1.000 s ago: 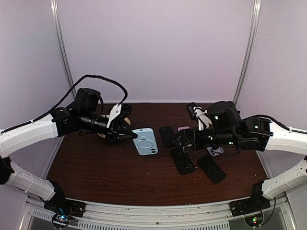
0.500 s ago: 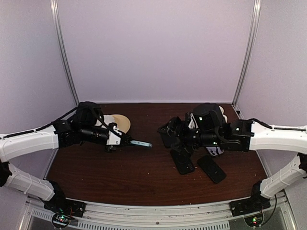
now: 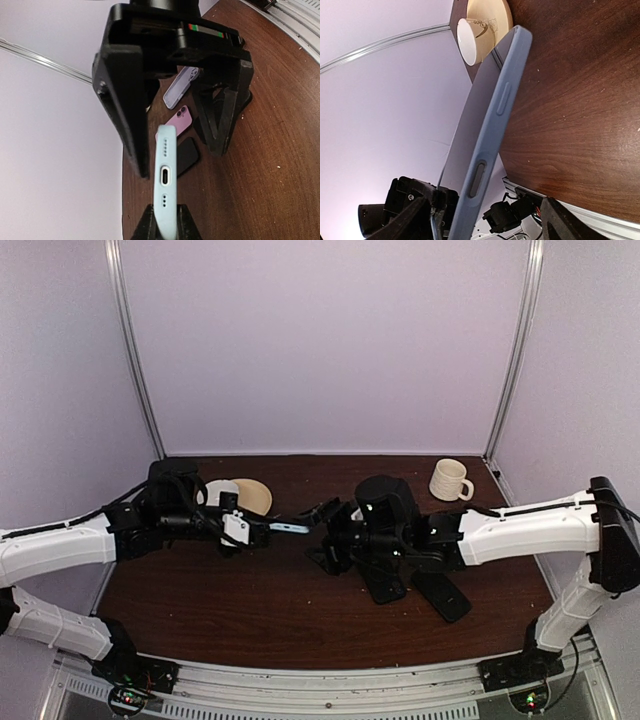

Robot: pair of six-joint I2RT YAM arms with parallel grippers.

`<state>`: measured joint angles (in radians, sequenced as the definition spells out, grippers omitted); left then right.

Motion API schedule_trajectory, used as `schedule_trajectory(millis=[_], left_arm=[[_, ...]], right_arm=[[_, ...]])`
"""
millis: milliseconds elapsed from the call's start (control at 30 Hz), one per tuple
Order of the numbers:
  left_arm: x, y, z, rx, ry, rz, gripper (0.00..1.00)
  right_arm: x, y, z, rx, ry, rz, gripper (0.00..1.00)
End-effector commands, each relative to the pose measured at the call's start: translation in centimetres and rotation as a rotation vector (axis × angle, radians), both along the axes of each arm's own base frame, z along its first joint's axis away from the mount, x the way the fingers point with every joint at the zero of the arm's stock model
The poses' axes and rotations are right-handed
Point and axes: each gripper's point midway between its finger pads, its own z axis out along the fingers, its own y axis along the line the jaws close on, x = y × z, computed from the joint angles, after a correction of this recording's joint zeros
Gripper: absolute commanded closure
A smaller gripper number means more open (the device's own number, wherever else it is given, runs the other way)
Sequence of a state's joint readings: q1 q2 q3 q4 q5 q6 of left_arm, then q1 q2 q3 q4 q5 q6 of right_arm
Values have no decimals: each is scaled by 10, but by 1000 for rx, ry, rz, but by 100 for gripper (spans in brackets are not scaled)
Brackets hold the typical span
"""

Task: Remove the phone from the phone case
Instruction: Pass from the left arm to the right

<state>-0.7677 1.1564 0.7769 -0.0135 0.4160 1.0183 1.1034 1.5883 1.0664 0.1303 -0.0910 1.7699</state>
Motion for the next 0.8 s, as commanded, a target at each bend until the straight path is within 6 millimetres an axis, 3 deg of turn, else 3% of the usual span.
schedule_trajectory(millis=[0,233,400,533,567,700,767], left_arm=[[5,-4,39,-99,-145,6,100],[4,-4,37,-94,-153,6,100],[0,-3,34,-84,-152,-6,100],[-6,-2,28,-58,-147,-38,100],[-8,-2,26,-48,-144,-50,97],[-18,3,15,14,-99,-84,57],[-22,5,14,25,-90,-92,42]], right_arm=[[6,22,37,181,3,-24,35],[14,26,39,222,5,-58,77],[18,27,39,225,-5,-73,98],[18,28,38,200,-24,-60,100],[19,28,36,192,-30,-55,100],[21,28,33,148,-88,-24,100],[23,27,29,95,-137,-9,100]])
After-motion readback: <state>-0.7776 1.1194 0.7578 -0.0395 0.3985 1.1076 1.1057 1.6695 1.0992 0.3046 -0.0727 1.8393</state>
